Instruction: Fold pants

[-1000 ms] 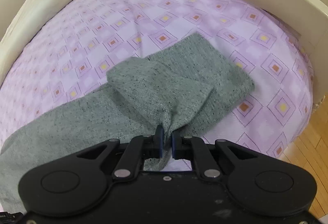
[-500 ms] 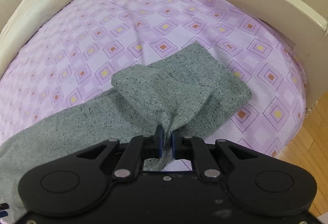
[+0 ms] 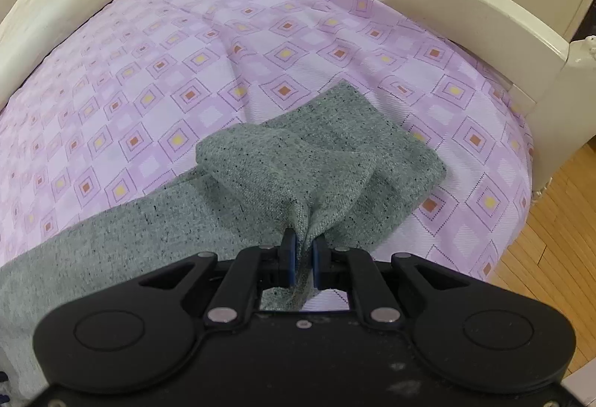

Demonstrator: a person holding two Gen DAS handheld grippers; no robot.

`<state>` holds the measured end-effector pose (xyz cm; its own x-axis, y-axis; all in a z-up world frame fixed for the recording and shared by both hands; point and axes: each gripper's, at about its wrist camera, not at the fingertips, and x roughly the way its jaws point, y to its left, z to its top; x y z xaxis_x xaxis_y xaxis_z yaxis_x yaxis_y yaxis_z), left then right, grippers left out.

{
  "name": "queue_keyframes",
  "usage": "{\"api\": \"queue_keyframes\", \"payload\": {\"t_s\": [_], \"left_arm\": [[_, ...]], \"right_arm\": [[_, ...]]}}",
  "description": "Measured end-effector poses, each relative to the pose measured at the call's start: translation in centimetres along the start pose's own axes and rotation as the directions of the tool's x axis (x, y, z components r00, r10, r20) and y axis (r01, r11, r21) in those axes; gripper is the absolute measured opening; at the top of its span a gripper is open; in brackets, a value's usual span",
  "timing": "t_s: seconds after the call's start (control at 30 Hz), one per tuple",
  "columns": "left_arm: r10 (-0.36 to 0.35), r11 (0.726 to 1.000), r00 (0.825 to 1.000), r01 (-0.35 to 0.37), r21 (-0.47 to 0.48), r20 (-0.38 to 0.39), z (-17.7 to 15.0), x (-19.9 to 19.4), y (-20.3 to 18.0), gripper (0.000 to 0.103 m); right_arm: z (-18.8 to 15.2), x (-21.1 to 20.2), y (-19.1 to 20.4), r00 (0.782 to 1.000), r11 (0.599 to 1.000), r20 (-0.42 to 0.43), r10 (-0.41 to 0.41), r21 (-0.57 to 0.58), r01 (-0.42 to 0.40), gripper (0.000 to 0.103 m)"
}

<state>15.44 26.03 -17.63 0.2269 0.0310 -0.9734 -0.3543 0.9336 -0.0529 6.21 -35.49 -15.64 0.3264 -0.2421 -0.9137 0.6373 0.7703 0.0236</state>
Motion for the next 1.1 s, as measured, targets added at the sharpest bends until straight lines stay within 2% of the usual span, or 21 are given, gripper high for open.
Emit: {"api": "queue_keyframes", "payload": {"t_s": [0.07,0.17,0.23,0.27,0.37,0.47,0.53,0.6,0.7,0.77,0.8,0.87,0.97,1.03,1.1], "left_arm": [[0.006,1.000,0.998,-0.006,-0.002,0.060,0.3,-2.7,-0.7,0.016],[-0.026,1.000,0.989,0.024,0.019,0.148,-0.5,-8.1,-1.1,0.016],[-0.030,0.999,0.987,0.024,0.036,0.158,-1.8,-10.2,-0.8,0.016],[-0.024,0.999,0.989,0.019,0.034,0.146,-2.6,-10.4,-0.5,0.016],[0.039,0.998,0.998,-0.041,0.047,0.041,-5.2,-7.5,0.2,0.016],[0.107,0.991,0.994,-0.104,0.089,-0.029,-6.5,-3.0,0.3,0.017],[0.144,0.982,0.988,-0.137,0.130,-0.047,-6.3,-1.5,-0.4,0.017],[0.166,0.974,0.985,-0.156,0.162,-0.047,-5.8,-1.4,-1.5,0.019],[0.192,0.969,0.979,-0.179,0.168,-0.067,-5.6,-2.3,-2.4,0.028],[0.200,0.965,0.978,-0.187,0.185,-0.055,-5.3,-3.7,-3.9,0.030],[0.211,0.958,0.977,-0.202,0.204,-0.027,-5.4,-4.6,-4.9,0.031],[0.224,0.940,0.974,-0.228,0.253,0.048,-6.0,-6.4,-7.2,0.033],[0.173,0.921,0.975,-0.212,0.327,0.142,-6.8,-8.1,-11.7,0.035],[0.109,0.905,0.984,-0.156,0.395,0.138,-7.8,-8.4,-14.8,0.040],[0.074,0.895,0.989,-0.122,0.430,0.128,-8.5,-8.3,-18.0,0.042]], "right_arm": [[0.4,-1.2,0.2,0.999,1.000,0.037,0.007,-0.011,-0.007,0.009],[0.7,-4.6,0.4,0.990,0.999,0.137,0.035,-0.021,-0.033,0.009],[0.2,-5.9,0.2,0.985,0.999,0.170,0.021,-0.029,-0.017,0.009],[-0.2,-5.9,-0.1,0.987,1.000,0.161,0.008,-0.023,-0.005,0.009],[-1.9,-3.3,-0.7,0.997,0.998,0.071,-0.041,-0.036,0.044,0.009],[-3.3,-0.4,-0.4,0.996,0.993,-0.005,-0.084,-0.088,0.083,0.009],[-3.4,-0.3,-0.3,0.996,0.991,-0.004,-0.088,-0.098,0.087,0.009],[-3.3,-1.2,-0.1,0.997,0.991,0.033,-0.076,-0.111,0.079,0.010],[-2.9,-1.8,-0.3,0.998,0.993,0.051,-0.036,-0.110,0.041,0.011],[-2.5,-1.0,-0.9,1.000,0.996,-0.022,-0.001,-0.090,-0.001,0.017],[-2.5,-0.8,-1.4,0.998,0.997,-0.052,0.018,-0.071,-0.022,0.017],[-2.6,-1.3,-2.6,0.997,0.998,-0.062,0.056,-0.034,-0.058,0.020],[-2.2,-2.9,-4.6,0.992,0.992,-0.035,0.124,0.023,-0.124,0.023],[-1.6,-3.8,-5.3,0.989,0.989,0.017,0.149,0.010,-0.149,0.023],[-0.4,-4.3,-5.7,0.989,0.989,0.042,0.142,-0.053,-0.139,0.023]]}}
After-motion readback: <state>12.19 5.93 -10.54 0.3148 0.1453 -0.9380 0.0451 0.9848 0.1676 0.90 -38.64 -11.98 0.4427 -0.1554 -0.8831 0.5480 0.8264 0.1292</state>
